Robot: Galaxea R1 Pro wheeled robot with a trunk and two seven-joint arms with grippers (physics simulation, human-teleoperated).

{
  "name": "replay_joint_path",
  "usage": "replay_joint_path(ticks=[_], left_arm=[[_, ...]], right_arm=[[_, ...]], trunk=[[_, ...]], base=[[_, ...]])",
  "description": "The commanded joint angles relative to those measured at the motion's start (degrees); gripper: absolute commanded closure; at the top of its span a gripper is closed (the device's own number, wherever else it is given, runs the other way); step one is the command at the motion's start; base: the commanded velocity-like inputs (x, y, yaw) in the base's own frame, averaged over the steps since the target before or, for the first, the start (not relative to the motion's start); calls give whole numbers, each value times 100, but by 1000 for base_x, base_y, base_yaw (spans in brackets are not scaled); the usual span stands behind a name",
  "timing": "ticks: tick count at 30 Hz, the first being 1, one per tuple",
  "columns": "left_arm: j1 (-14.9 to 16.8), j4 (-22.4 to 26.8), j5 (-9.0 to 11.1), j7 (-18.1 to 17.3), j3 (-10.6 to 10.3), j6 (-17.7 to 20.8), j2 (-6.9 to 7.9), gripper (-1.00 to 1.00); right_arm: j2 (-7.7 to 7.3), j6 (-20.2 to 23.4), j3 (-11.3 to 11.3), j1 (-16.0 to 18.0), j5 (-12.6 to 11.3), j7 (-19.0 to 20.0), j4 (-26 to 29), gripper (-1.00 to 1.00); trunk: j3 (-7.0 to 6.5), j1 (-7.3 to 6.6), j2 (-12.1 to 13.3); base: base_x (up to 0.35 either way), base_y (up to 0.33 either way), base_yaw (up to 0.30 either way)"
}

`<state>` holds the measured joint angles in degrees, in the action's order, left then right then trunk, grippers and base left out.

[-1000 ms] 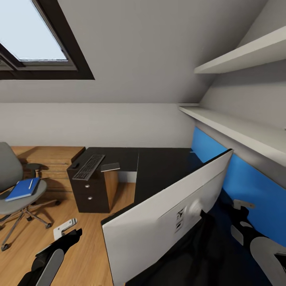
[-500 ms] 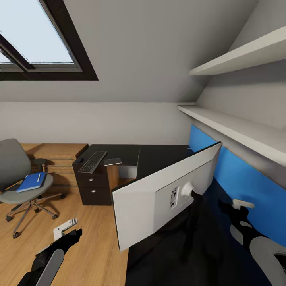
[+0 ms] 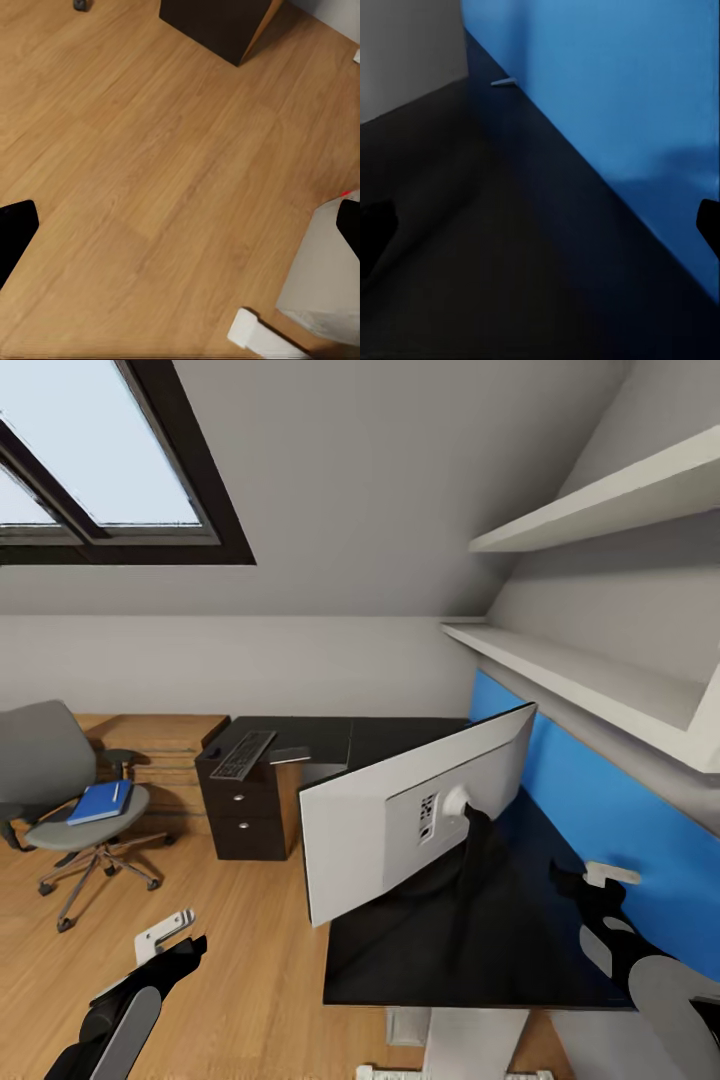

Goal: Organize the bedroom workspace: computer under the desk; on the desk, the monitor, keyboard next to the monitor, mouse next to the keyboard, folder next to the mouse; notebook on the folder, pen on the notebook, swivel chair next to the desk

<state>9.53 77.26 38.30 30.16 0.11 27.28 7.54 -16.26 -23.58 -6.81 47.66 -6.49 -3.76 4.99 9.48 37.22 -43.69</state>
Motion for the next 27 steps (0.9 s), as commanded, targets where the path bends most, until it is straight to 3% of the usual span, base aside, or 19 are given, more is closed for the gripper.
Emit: replay_joint_path(ticks=[1, 10, 11, 27], left_arm=[[3, 8, 55, 43, -3, 14, 2, -100], [2, 8, 56, 42, -3, 11, 2, -100], [1, 8, 55, 40, -3, 6, -1, -100], [0, 8, 54, 36, -4, 5, -7, -100]], right_arm=[[0, -24, -3, 6, -45, 15, -6, -100], [30, -31, 4, 6, -48, 15, -18, -100], [103, -37, 8, 6, -53, 14, -12, -100], [222, -241, -1, 6, -33, -11, -33, -100]], trunk=[[9, -2, -8], [9, -2, -8], [8, -2, -8], [-37, -2, -8]], base=[[-315, 49, 0], [-268, 76, 0], [-155, 1, 80], [-132, 0, 145]])
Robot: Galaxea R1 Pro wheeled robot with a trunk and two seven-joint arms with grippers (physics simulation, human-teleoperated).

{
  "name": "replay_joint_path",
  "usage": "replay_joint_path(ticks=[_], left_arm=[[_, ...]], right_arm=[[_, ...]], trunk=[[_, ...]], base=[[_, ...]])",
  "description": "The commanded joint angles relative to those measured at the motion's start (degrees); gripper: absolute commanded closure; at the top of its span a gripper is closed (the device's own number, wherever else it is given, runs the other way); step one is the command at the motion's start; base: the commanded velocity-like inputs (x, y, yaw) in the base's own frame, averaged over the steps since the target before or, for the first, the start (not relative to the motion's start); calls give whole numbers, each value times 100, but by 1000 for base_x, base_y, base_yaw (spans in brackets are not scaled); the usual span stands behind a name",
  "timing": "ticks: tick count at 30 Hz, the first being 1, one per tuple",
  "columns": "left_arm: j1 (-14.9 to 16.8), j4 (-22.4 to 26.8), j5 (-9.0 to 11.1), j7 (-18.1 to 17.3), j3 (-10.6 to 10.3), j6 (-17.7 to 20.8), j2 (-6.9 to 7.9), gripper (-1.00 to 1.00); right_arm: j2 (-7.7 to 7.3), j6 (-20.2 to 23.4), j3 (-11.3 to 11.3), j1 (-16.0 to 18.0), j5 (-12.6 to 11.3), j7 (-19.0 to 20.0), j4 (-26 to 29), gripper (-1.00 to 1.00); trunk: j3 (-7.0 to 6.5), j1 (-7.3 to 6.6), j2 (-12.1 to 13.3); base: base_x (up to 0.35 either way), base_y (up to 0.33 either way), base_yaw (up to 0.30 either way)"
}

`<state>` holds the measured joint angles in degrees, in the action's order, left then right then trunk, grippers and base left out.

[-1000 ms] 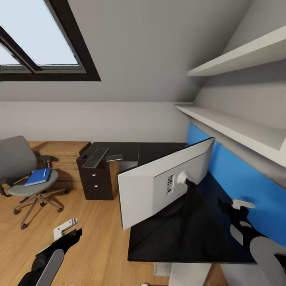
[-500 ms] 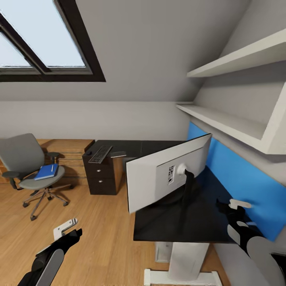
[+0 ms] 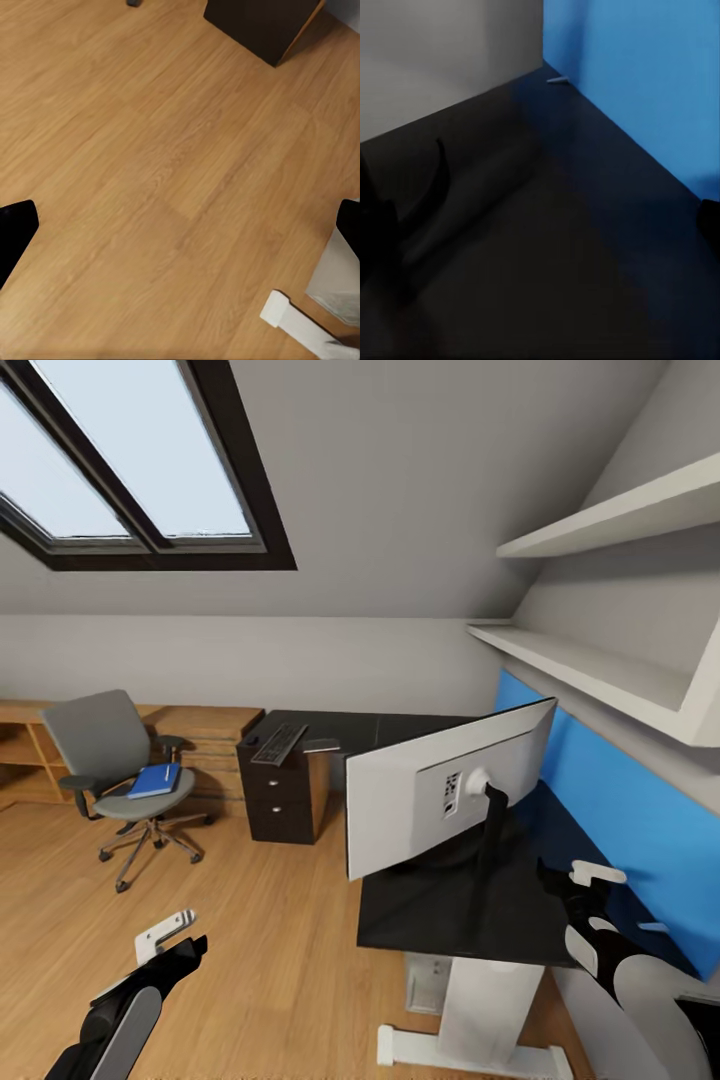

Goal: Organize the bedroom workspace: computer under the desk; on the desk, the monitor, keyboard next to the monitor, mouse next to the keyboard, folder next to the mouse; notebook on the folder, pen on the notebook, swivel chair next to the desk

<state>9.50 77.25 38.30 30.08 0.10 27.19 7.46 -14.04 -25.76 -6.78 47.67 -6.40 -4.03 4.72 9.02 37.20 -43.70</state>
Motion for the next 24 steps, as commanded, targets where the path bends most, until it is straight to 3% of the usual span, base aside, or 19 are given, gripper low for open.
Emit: replay_joint_path(ticks=[1, 10, 11, 13, 24], left_arm=[[5, 9, 54, 43, -4, 14, 1, -100], [7, 9, 44, 41, -32, 14, -2, -100], [8, 2, 33, 57, -387, 14, 0, -100], [8, 1, 31, 67, -516, 12, 1, -100], [5, 0, 28, 76, -817, 6, 1, -100]], right_arm=[[-1, -24, -5, 5, -42, 16, -6, -100], [2, -21, 1, 5, -37, 16, -7, -100], [57, -25, 1, 5, -32, 16, -14, -100], [129, -30, 1, 5, -27, 16, -15, -100], [495, -98, 9, 5, -5, 11, -23, -100]], trunk=[[9, 0, -7], [8, 0, -7], [8, 0, -7], [8, 0, -7], [8, 0, -7]], base=[[-104, 0, 28], [-72, 0, 5], [-6, 0, 0], [-4, 0, 0], [-1, 52, 0]])
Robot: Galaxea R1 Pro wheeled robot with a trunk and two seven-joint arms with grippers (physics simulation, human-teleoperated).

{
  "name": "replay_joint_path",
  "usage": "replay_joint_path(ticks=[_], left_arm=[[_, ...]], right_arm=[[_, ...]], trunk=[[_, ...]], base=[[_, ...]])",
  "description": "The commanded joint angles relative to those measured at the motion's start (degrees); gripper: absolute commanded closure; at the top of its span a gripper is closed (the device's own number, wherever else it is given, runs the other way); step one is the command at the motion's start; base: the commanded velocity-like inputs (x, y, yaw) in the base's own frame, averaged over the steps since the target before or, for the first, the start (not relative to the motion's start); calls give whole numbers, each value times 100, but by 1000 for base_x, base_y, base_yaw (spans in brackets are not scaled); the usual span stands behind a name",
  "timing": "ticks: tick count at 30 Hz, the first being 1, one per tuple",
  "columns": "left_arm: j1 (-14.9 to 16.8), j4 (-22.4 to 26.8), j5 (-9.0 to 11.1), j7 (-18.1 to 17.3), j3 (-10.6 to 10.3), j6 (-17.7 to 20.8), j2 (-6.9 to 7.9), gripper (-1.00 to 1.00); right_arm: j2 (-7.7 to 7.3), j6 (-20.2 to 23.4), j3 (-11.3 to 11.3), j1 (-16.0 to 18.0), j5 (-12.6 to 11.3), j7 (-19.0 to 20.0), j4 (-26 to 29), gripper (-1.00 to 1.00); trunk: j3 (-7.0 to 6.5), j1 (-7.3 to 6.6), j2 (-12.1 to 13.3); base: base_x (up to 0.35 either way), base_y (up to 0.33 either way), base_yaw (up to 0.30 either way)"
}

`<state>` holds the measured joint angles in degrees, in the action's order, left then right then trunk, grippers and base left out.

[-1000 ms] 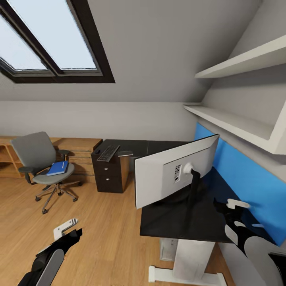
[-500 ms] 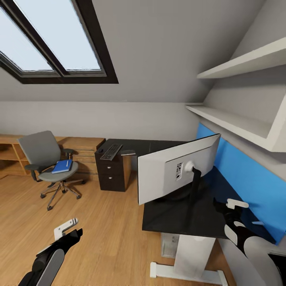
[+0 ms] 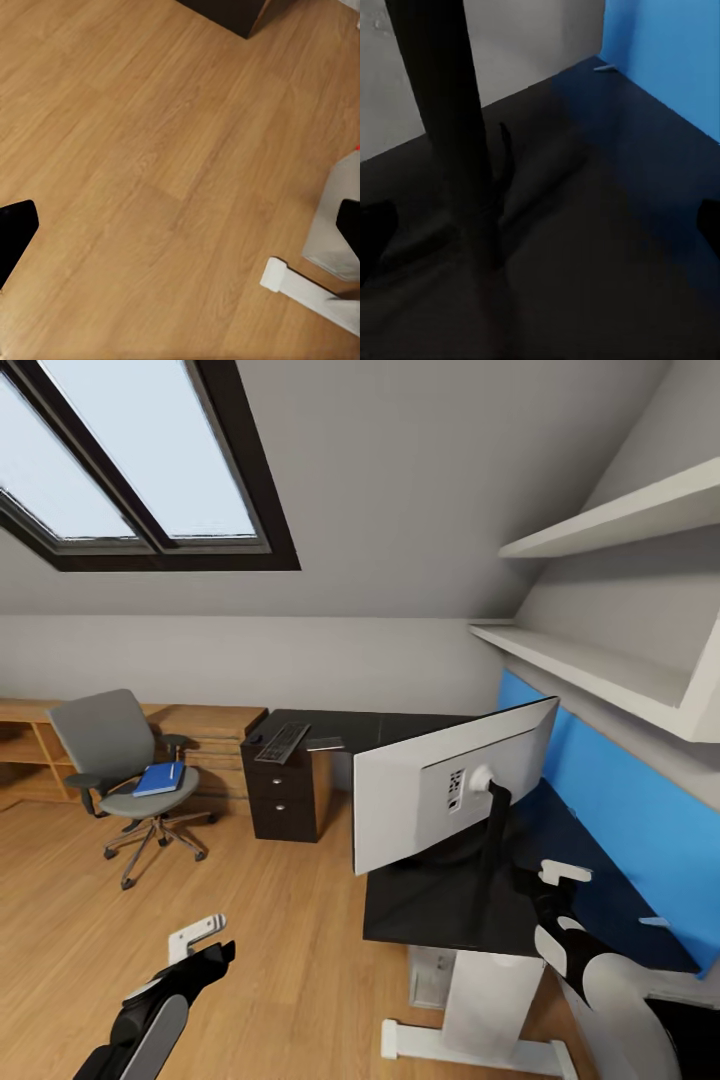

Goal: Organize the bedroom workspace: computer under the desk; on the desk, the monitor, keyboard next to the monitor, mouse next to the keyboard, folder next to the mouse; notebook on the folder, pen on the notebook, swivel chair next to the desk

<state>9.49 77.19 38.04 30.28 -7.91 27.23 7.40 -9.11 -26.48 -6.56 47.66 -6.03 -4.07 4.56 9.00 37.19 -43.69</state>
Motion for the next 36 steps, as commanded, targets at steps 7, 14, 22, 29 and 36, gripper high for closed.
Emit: replay_joint_path(ticks=[7, 14, 22, 29, 36], left_arm=[[8, 2, 54, 50, -61, 4, 0, -100], [4, -1, 53, 52, -93, 3, -3, -100], [3, -2, 47, 75, -536, -4, -18, -100], [8, -2, 38, 83, -781, -7, -22, -100], [7, -2, 29, 84, -806, -7, -27, -100]], right_arm=[[239, -24, -12, 7, -47, -127, -8, -100], [386, -24, -7, 7, -42, -339, -6, -100], [421, -29, -8, 7, 59, -391, -7, -100], [428, -51, -12, 7, 291, -408, 2, -100], [422, -424, -12, 3, 310, -410, 2, -100]], trunk=[[9, 2, -8], [9, 2, -8], [9, 2, -8], [9, 2, -8], [9, 2, -8]], base=[[0, 233, 0], [0, 91, 0], [0, 18, 0], [0, 2, 0], [92, 0, 0]])
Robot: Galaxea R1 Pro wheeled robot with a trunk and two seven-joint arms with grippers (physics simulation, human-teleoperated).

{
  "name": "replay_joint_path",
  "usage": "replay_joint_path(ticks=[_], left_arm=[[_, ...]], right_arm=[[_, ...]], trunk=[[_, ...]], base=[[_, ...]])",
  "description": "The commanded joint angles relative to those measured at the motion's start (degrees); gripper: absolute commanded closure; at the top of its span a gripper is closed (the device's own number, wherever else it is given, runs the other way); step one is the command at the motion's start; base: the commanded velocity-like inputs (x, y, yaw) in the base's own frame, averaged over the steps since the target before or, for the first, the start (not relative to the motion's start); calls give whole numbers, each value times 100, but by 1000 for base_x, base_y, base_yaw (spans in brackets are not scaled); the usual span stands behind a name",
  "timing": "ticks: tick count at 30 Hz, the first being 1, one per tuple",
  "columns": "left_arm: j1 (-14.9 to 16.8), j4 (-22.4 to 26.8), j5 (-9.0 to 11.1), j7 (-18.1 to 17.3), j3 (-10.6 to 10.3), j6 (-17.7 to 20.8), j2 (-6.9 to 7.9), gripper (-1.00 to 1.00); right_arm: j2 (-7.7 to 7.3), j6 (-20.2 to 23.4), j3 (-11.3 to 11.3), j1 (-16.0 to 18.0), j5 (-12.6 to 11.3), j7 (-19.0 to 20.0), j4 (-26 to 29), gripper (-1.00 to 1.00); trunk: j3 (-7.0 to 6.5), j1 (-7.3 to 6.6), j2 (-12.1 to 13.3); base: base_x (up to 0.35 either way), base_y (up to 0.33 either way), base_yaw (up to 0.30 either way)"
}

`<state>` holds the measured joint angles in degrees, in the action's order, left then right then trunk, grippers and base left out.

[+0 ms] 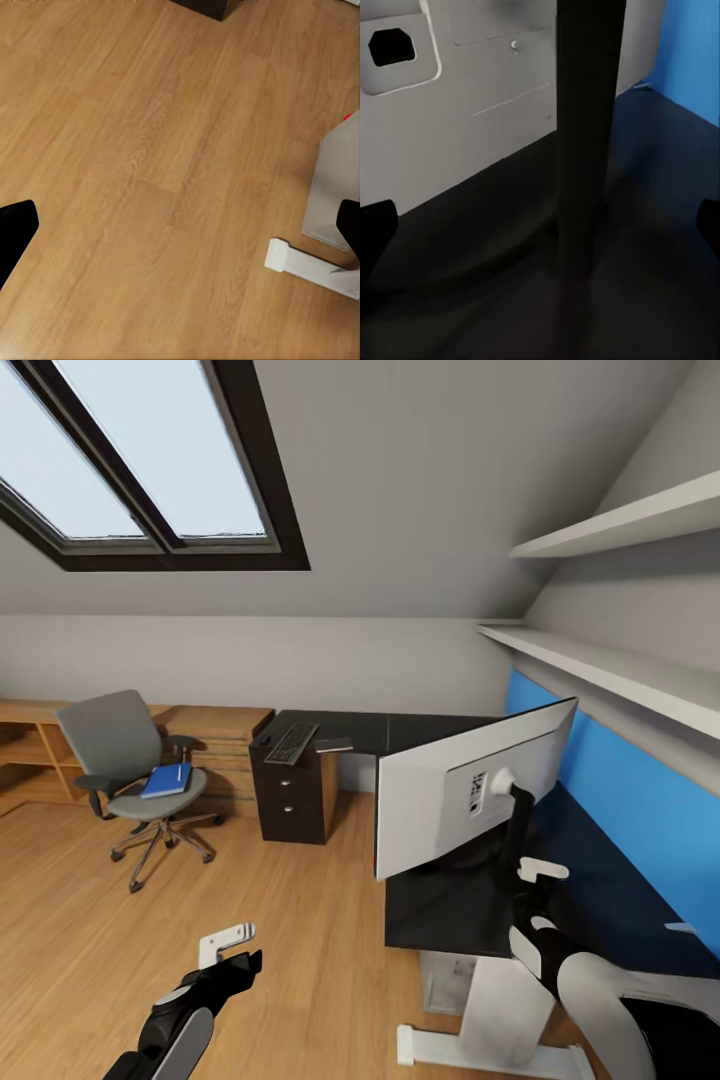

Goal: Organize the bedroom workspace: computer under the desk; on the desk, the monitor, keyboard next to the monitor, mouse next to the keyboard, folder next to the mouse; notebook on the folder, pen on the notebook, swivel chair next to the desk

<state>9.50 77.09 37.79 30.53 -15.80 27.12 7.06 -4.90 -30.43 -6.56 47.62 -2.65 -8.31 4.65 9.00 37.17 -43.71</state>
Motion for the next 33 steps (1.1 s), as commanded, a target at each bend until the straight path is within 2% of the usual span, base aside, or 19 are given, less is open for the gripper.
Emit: replay_joint_path(ticks=[1, 11, 25, 33], left_arm=[[7, 8, 54, 58, -19, 4, 6, -100], [5, 8, 62, 58, -186, 4, 6, -100], [6, 3, 67, 58, -204, 4, 6, -100], [6, -63, 69, 58, -212, 4, 6, -100]], right_arm=[[1, -138, -11, 4, -28, 14, -10, -100], [-27, -327, -11, 2, -33, 6, -15, -100], [-52, -292, -11, 2, -37, -3, -16, -100], [-55, -274, -11, 2, -34, -4, -17, -100]], trunk=[[9, 4, -7], [9, 4, -7], [9, 4, -7], [9, 4, -7]], base=[[189, 0, 0], [89, -9, 0], [157, -86, 0], [14, -132, 0]])
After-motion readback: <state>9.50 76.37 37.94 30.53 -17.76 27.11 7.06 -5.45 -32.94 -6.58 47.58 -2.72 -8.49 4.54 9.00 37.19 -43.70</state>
